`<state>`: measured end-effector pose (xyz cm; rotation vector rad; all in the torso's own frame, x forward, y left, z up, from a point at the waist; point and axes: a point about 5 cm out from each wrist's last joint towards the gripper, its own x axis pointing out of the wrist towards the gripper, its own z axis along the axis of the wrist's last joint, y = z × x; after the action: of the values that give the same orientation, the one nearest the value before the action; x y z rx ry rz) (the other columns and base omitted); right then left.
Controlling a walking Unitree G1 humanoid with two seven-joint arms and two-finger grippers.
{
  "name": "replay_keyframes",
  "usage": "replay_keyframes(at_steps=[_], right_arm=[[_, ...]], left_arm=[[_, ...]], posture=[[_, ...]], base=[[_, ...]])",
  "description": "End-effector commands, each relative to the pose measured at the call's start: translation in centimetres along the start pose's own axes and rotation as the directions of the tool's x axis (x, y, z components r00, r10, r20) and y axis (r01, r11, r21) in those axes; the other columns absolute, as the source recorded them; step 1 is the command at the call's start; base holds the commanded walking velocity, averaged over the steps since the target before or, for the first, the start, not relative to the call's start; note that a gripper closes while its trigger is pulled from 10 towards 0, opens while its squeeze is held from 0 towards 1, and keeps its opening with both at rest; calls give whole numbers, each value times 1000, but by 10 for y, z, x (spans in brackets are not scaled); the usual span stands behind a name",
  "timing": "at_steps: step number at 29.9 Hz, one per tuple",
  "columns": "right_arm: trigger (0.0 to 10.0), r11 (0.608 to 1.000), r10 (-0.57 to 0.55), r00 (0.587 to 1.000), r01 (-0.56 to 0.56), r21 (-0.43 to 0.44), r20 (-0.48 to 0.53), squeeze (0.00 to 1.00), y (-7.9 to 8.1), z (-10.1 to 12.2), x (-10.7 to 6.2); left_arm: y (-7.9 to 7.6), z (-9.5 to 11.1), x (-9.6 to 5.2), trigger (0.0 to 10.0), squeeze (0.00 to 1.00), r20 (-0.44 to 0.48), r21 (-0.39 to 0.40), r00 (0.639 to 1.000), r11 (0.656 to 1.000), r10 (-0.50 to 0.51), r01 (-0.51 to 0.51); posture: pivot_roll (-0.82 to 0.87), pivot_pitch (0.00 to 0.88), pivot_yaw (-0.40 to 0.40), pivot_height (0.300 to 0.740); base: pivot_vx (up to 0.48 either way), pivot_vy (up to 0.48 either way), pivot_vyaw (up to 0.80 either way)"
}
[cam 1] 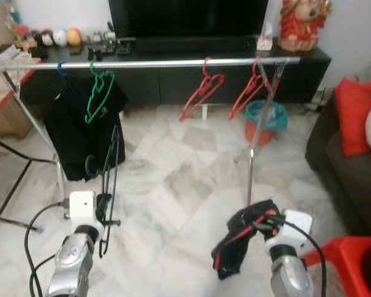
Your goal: Hang hanger
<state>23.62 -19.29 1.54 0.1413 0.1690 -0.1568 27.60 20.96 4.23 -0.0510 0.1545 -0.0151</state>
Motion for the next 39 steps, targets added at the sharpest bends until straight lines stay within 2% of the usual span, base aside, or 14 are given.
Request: replay_keyframes(at_steps=[1, 16, 39], right_arm=[[10000, 1000, 4, 999, -5, 14, 38, 0, 4, 8, 4], [10000, 1000, 11, 999, -11, 14, 42, 0, 6, 8, 5], [10000, 1000, 8, 999, -9, 11, 52, 0, 5, 11, 8]], left_arm=[[7, 4, 0, 10000, 0, 6, 10, 1000, 1000, 15, -15], [4, 4, 0, 10000, 0, 8, 9, 1000, 1000, 5, -5], [-3, 8, 0, 10000, 0, 31, -2, 999, 1000, -27, 27]], posture=[[-97, 0, 15, 740], [-92, 0, 20, 740], [-90, 0, 24, 740]], base=[[0, 435, 0], [0, 411, 0], [0, 0, 0]])
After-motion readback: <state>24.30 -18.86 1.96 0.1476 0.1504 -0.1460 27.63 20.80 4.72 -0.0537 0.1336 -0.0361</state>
